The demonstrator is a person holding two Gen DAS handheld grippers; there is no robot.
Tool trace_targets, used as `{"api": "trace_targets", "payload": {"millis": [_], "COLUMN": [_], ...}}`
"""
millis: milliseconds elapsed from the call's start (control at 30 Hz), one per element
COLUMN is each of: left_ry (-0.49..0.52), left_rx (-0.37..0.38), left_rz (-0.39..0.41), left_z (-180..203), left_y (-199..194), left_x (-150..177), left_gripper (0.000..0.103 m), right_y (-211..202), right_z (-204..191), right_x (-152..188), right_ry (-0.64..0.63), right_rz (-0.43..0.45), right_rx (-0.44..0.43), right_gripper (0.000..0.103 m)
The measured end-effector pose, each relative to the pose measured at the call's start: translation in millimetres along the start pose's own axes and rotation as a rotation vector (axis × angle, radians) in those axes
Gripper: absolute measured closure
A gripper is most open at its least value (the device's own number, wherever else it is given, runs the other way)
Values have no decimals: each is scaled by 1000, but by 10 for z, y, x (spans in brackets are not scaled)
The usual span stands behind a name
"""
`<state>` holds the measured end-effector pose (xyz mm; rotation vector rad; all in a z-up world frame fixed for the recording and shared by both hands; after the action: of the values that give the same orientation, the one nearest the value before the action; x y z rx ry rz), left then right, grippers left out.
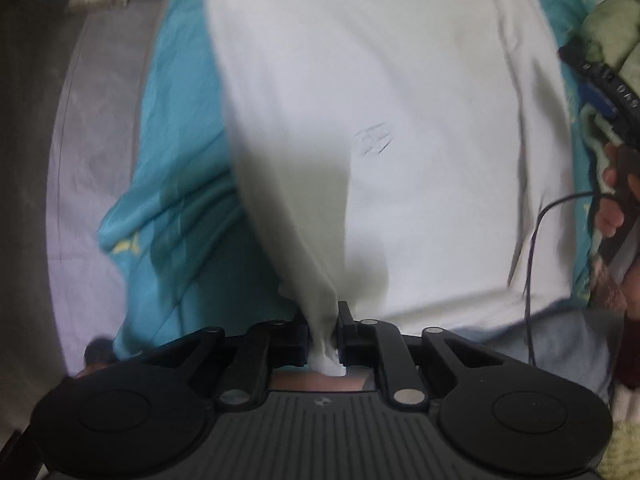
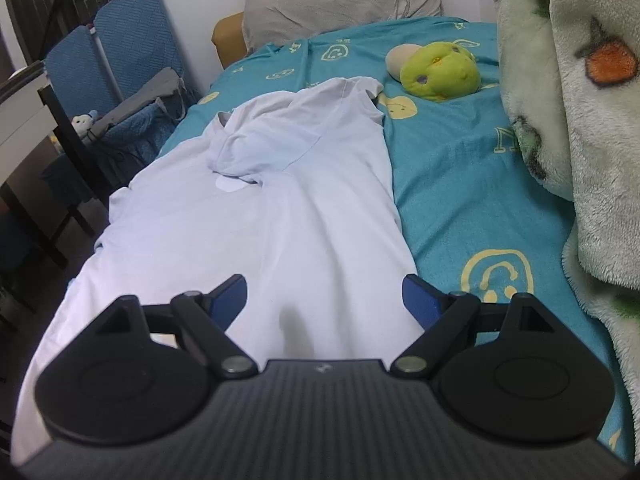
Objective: Fold clothes
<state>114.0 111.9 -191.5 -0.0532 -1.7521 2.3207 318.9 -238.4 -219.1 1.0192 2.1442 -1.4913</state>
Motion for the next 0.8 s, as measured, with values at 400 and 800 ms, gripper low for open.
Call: {"api": "trace_targets", "payload": {"millis": [400,800], "left_ry": [203,208], "left_rx": [-304,-394], "left_rz": [160,966], "left_z": [288,1290], "left_y": [-355,-1301], "left_x": [-24,-542], "left_gripper": [18,0], "right_y": [-128,-753], "right_z": [-96,-372], "right_x": [-57,-183], "right_ry": [-40,-101], "right_rz": [44,183], "right_rx": [-8,-107], "right_gripper": [17,17]}}
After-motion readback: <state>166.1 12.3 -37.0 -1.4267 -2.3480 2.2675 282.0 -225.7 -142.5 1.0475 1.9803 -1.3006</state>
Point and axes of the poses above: each gripper's, at about its wrist camera, not at the fingertips, and y roughly the way its jaws point, z to its right, x to its underside, the point moved 7 cm from there along y, roughly the way its jaws point, and after that the axes turned 12 degrees about y, right-handed, at the moved point
